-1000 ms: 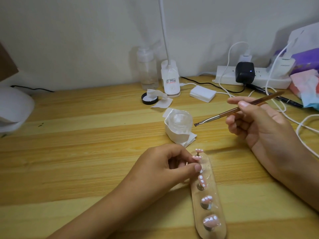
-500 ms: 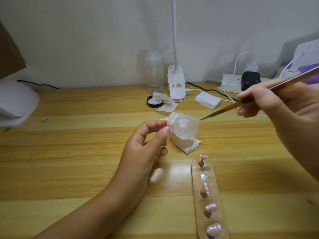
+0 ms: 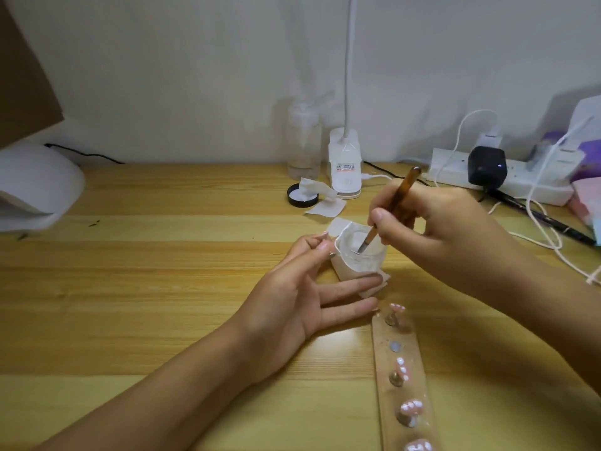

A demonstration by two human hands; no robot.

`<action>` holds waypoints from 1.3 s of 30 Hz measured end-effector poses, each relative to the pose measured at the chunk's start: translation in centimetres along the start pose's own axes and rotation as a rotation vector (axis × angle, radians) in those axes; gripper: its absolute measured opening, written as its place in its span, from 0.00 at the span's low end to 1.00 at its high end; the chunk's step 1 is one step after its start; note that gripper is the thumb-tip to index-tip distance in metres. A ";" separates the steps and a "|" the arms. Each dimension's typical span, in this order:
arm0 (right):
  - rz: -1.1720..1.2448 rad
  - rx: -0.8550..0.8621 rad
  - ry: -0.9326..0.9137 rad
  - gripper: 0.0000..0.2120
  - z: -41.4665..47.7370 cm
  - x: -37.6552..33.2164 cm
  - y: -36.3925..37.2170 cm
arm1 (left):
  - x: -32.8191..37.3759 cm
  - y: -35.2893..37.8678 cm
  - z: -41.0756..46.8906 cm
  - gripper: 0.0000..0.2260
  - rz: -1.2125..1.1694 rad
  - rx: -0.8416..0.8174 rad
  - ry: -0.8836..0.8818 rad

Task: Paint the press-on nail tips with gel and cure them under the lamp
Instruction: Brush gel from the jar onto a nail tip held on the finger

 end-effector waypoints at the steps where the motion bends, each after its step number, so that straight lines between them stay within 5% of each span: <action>1: 0.016 0.006 0.006 0.07 0.0 0.1 -0.1 | 0.0 0.0 0.0 0.05 -0.002 0.002 0.000; 11: 0.410 0.419 0.047 0.07 -5.6 2.7 -4.5 | 0.0 -0.4 0.1 0.06 0.006 0.022 -0.003; 23: 0.466 0.620 0.042 0.08 -6.7 4.0 -5.3 | -0.1 -0.5 0.0 0.05 -0.023 0.017 -0.014; 39: 0.441 0.474 -0.045 0.13 -6.2 3.3 -4.6 | 0.0 -0.4 0.0 0.06 -0.045 0.034 -0.030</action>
Point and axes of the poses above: each hand's wrist, its own z-axis towards the middle knuckle, its own y-axis out of the palm, x = y × z, the point moved 10 cm from there along z, towards the middle knuckle, and after that the axes turned 14 degrees about -y, right-handed, at the moved point
